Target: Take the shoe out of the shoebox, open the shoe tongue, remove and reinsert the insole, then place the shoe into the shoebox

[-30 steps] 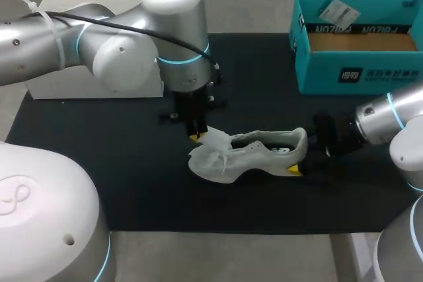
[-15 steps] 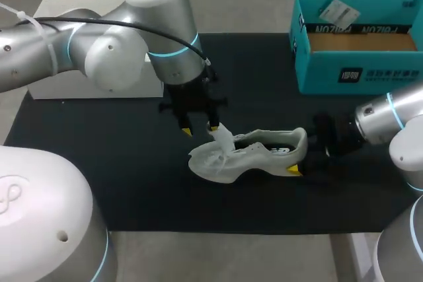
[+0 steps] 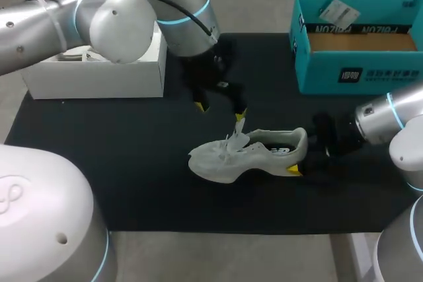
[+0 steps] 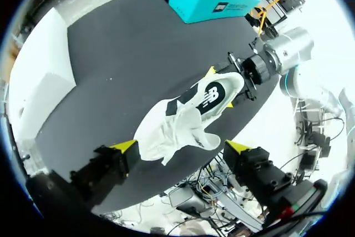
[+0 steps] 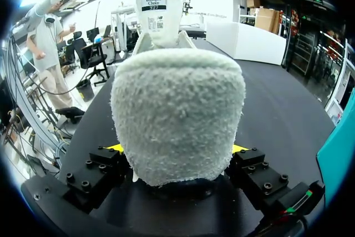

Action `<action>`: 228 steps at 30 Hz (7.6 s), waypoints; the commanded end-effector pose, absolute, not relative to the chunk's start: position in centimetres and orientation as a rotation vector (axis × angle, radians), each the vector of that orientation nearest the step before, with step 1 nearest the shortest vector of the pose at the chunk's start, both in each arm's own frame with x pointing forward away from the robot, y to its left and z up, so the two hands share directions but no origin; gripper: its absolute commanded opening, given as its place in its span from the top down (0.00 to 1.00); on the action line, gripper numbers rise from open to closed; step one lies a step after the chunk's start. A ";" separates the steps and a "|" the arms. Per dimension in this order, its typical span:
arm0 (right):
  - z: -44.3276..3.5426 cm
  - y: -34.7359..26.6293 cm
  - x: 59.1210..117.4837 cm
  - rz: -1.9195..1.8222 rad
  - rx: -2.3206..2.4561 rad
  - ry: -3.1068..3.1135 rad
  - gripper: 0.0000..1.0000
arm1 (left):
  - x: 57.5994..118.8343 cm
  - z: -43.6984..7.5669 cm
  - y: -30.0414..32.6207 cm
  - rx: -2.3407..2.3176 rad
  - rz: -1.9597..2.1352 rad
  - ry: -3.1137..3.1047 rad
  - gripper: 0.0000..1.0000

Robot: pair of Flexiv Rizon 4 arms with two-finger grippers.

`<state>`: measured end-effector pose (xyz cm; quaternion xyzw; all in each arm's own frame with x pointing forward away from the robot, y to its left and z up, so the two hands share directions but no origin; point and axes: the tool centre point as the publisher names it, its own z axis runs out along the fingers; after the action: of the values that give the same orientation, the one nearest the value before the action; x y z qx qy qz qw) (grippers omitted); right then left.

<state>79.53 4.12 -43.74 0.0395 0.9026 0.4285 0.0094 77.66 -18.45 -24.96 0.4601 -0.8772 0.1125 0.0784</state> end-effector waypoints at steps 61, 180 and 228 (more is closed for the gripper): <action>-44.1 4.3 79.6 1.334 0.125 2.818 1.00 | 78.4 -23.0 -22.8 -0.294 0.176 -3.243 1.00; -44.1 4.3 79.6 1.334 0.125 2.818 1.00 | 79.0 -46.6 -28.3 -0.044 -0.034 -3.306 0.70; -44.1 4.3 79.6 1.334 0.125 2.818 1.00 | 77.1 -38.7 -29.1 0.062 0.354 -3.111 1.00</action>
<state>79.76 3.99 -43.74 0.0396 0.9023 0.4291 0.0095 76.86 -27.90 -37.84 0.0215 -0.9931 0.1153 -0.0020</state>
